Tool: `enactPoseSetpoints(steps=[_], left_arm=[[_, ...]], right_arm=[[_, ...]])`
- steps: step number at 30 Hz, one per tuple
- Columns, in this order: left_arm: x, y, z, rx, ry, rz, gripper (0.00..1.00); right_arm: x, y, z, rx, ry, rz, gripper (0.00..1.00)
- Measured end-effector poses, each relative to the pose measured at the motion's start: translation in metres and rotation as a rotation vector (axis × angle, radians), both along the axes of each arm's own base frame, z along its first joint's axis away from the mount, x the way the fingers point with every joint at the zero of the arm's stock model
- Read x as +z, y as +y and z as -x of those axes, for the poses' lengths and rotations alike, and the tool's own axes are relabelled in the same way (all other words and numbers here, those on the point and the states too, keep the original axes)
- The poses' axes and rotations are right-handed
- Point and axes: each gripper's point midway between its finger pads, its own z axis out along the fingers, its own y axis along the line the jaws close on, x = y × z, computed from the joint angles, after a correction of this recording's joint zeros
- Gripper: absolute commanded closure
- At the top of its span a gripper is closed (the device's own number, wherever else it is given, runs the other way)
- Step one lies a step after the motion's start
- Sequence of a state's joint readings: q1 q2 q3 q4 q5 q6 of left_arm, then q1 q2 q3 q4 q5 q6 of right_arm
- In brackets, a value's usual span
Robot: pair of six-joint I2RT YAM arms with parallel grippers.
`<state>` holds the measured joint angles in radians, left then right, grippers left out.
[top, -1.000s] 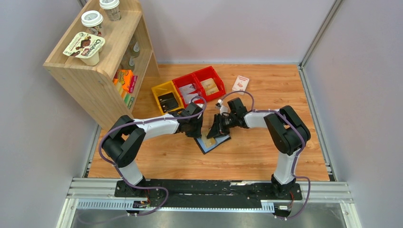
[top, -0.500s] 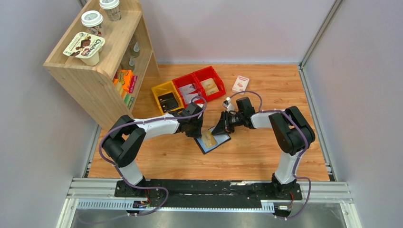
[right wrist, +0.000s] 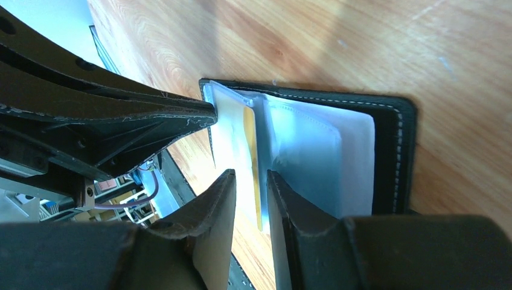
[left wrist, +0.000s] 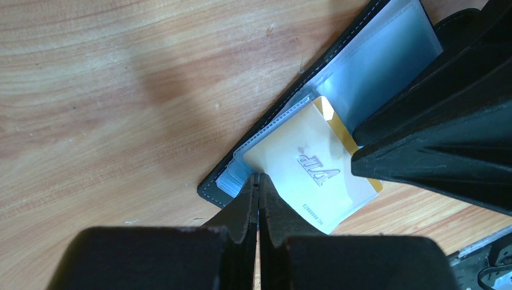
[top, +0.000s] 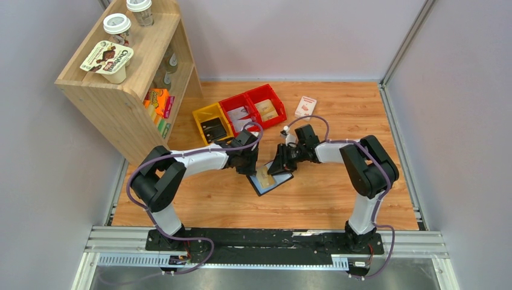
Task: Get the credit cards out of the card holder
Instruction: Remove the credit card from the card holder.
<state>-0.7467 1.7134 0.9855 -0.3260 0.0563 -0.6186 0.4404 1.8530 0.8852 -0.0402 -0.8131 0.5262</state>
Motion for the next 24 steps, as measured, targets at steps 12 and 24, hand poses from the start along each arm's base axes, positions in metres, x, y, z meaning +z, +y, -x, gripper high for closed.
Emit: enactPoseSetpoints(steps=[12,24], left_arm=[[0.0,0.0,0.001,-0.002,0.004,0.0,1.0],[0.0,0.0,0.001,-0.002,0.004,0.0,1.0]], right_arm=[[0.014,0.013,0.002,0.033,-0.011,-0.074,0.82],[0.024,0.019,0.0,0.034,-0.015,-0.125,0.96]])
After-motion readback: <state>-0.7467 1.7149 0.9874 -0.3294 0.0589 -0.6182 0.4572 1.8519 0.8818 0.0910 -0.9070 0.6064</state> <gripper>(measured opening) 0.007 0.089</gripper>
